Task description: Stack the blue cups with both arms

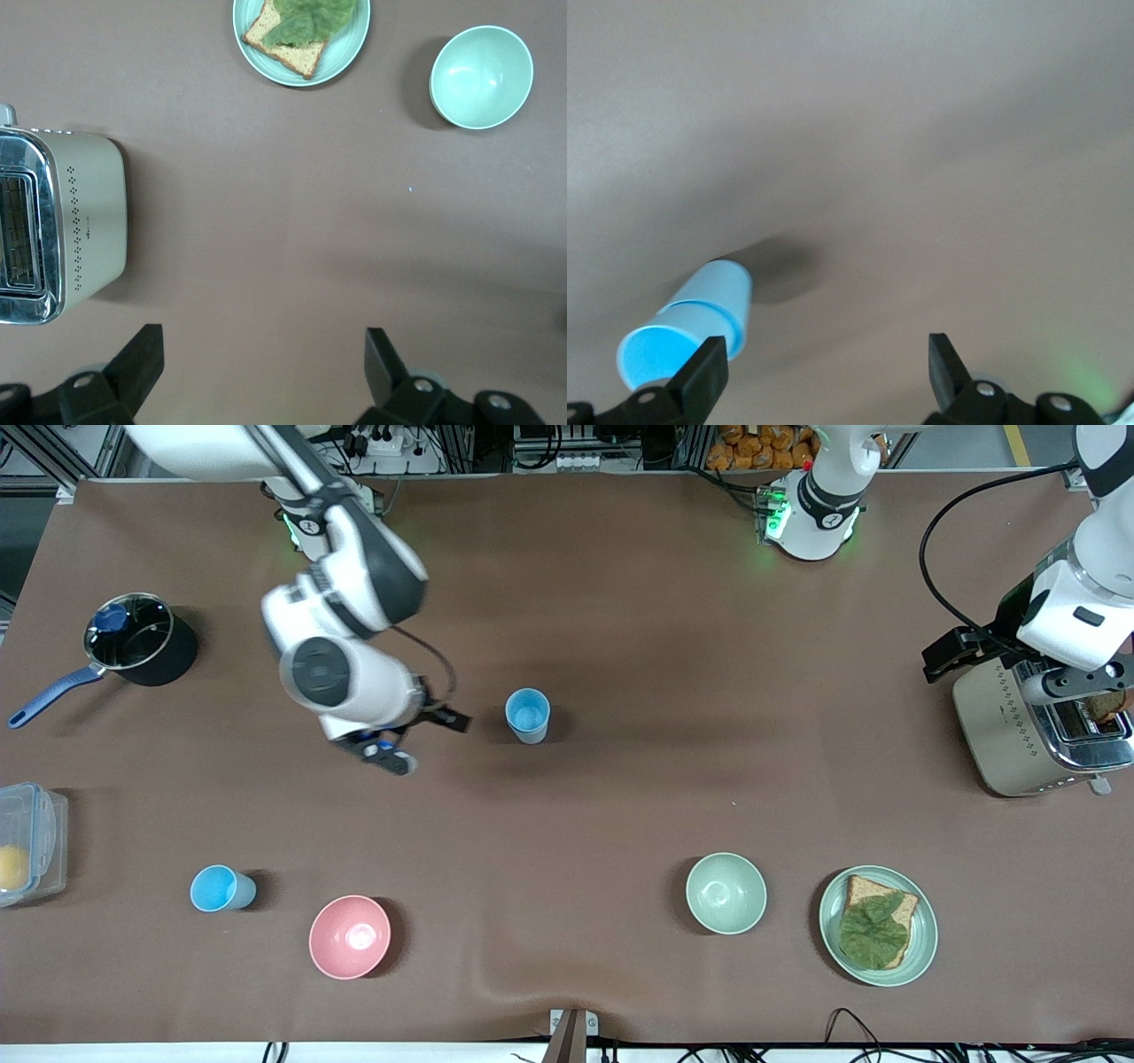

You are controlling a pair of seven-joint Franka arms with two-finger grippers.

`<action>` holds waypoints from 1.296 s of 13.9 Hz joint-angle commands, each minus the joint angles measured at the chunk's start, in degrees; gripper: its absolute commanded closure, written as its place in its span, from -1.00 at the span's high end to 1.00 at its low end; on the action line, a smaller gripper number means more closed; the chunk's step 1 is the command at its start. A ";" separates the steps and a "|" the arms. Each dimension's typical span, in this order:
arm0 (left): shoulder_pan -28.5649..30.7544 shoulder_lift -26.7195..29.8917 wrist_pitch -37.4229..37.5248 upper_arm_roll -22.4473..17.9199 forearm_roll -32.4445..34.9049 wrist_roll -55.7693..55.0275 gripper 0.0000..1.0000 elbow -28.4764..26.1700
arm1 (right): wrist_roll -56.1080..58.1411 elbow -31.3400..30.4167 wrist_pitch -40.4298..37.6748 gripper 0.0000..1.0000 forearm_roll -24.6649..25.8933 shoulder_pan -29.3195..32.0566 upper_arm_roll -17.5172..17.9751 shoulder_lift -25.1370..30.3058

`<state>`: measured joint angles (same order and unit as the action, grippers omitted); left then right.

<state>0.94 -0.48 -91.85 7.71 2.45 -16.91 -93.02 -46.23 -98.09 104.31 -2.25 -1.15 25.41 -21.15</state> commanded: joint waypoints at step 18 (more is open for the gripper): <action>1.26 2.77 2.56 -0.07 0.54 3.73 1.00 2.50 | 53.07 9.93 -22.30 1.00 1.37 0.10 -30.77 19.13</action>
<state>1.66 1.98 -90.15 7.47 2.45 -14.89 -91.20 4.76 -90.63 84.16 -2.10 0.68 -3.93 -2.46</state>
